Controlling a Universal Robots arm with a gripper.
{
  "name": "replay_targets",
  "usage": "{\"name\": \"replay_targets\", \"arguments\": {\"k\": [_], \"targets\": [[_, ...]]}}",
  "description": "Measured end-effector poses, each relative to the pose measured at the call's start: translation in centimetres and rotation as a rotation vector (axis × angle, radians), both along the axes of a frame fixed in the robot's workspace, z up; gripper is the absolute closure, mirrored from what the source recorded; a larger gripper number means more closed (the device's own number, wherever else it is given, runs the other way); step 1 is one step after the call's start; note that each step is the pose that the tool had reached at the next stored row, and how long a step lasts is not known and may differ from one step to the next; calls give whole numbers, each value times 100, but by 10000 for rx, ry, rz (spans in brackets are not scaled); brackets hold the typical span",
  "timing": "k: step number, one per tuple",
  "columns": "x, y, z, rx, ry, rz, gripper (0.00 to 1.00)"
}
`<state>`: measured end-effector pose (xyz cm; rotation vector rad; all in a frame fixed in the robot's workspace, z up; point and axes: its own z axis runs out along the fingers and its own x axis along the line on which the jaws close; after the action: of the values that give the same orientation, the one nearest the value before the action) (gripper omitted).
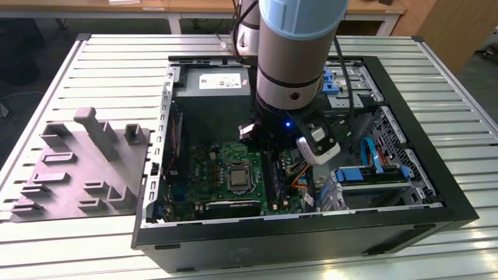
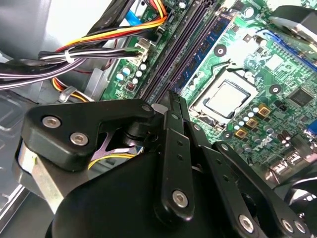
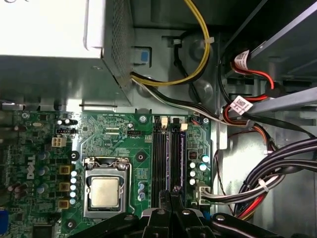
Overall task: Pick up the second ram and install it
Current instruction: 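Insert the second ram into the second slot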
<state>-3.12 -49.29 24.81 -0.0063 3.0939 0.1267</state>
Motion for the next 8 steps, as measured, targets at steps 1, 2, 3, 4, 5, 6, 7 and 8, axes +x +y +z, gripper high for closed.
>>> {"name": "replay_targets", "arguments": {"k": [1, 2, 3, 4, 5, 6, 7, 8], "targets": [[0, 0, -11, 1, 0, 0, 89], [0, 0, -20, 2, -1, 0, 89], [0, 0, -29, 4, 0, 0, 89], [0, 0, -41, 7, -1, 1, 89], [-1, 0, -53, 8, -1, 1, 89], [-2, 0, -61, 8, -1, 1, 89], [-3, 0, -68, 7, -1, 0, 89], [-7, 0, -79, 7, -1, -1, 89]]}}
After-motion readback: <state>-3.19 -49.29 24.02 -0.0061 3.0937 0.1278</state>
